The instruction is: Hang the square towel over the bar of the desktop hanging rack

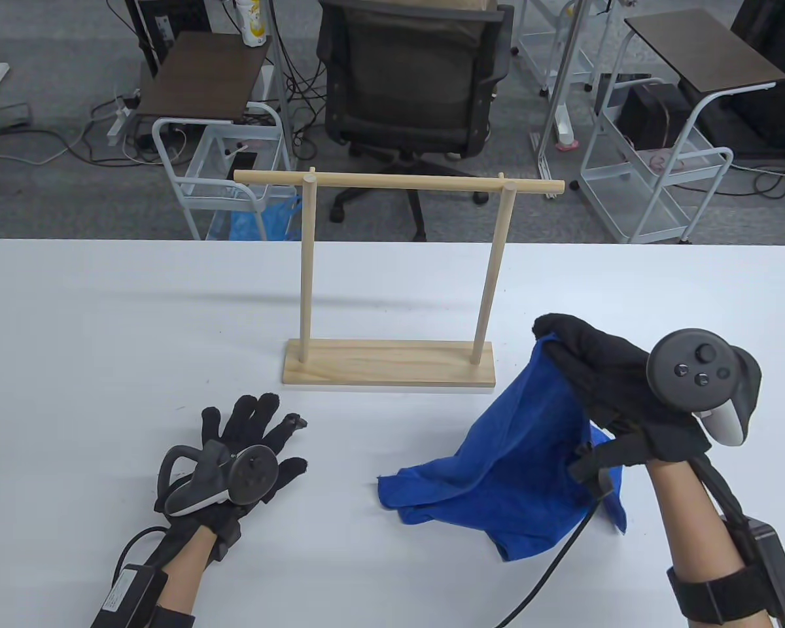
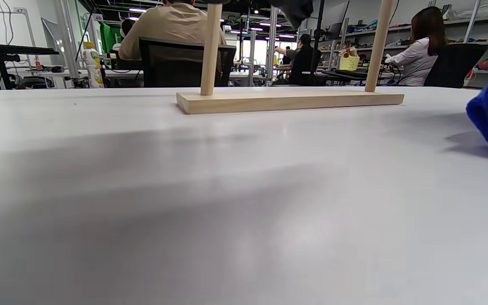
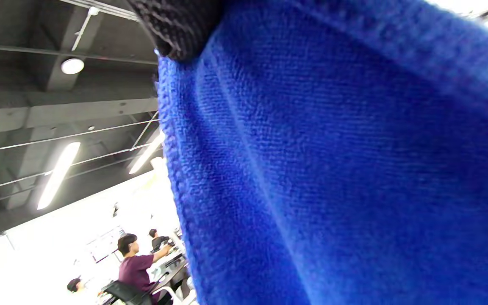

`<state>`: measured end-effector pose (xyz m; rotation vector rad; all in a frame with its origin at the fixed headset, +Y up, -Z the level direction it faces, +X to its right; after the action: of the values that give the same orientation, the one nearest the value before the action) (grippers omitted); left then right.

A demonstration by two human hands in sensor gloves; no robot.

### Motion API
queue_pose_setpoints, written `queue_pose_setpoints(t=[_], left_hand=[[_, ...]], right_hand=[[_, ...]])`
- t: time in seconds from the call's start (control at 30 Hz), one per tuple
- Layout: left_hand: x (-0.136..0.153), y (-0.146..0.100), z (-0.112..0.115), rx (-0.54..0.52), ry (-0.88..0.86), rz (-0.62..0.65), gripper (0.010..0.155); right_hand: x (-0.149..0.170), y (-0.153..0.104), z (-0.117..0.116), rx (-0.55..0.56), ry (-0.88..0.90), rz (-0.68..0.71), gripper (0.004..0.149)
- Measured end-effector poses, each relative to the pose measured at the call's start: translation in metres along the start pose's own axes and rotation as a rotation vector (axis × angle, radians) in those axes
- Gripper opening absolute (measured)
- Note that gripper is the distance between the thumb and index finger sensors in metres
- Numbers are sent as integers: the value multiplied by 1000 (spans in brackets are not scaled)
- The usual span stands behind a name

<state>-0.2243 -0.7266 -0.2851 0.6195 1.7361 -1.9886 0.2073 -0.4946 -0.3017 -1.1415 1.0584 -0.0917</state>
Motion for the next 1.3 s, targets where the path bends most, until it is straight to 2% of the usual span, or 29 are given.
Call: queue_pose_setpoints(t=[0.2, 0.5, 0.93, 1.07, 1.23, 1.3], left_hand=[[-3, 1, 0, 1, -18, 17, 78], [3, 2, 2, 7, -48, 7, 78], [0, 11, 4, 25, -120, 30, 77], [-4, 27, 1, 26, -218, 34, 81], [-17, 63, -10, -19, -408, 42, 100], [-29, 81, -18, -103, -477, 52, 107]], right_hand=[[-32, 34, 17, -18, -23, 87, 40], [-64, 65, 35, 5, -67, 138, 40], [-82, 99, 64, 39, -126, 120, 40], [-82, 110, 73, 42, -103, 100, 40], [-85, 118, 81, 56, -105, 92, 40], [-87, 121, 83, 60, -95, 90, 40]])
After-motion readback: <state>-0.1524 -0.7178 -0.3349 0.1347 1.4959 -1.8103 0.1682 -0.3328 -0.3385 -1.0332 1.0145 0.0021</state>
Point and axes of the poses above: the tracker on the back of each hand, its own x axis roughly to the little-finger side, its own y axis roughly from the wrist to the fingertips, z = x × y, the point moved 1 cm from there along y, roughly from the wrist to the fingertips, and after that the axes turned 14 degrees about z, right-handed, at the moved point
